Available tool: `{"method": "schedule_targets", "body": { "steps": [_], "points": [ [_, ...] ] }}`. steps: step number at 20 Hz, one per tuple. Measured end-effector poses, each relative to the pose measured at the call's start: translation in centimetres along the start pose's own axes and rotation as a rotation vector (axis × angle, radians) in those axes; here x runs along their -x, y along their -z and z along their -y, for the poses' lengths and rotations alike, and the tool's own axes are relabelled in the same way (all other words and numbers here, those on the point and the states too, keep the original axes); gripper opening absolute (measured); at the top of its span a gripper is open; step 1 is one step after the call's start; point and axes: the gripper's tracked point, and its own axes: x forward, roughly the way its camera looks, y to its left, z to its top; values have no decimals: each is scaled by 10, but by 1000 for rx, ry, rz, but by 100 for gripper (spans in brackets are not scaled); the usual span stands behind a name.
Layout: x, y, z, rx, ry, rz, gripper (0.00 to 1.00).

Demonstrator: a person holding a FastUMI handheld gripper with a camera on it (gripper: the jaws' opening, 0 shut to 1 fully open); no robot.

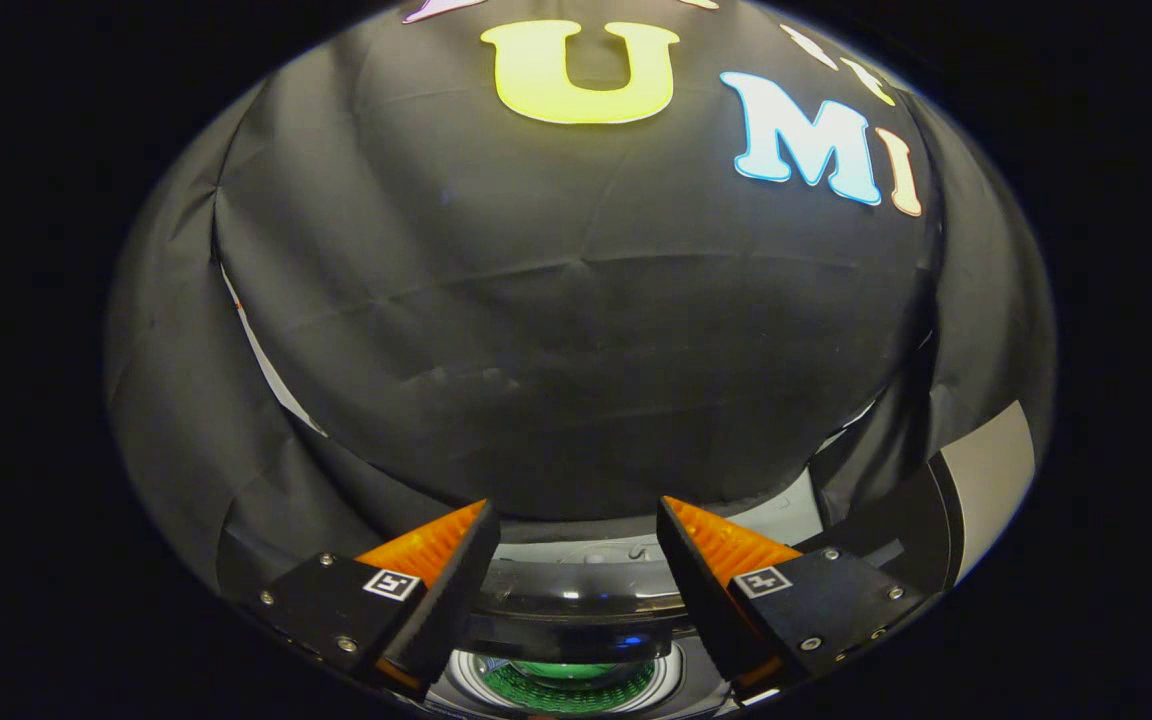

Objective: Put the clothes into the washing machine and then close the washing machine lid.

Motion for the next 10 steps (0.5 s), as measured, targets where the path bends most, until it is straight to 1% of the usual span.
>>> {"method": "schedule_targets", "body": {
  "steps": [6,10],
  "points": [
    [9,6,0,1,2,28,98],
    [21,8,0,1,7,87,98]
  ]
}}
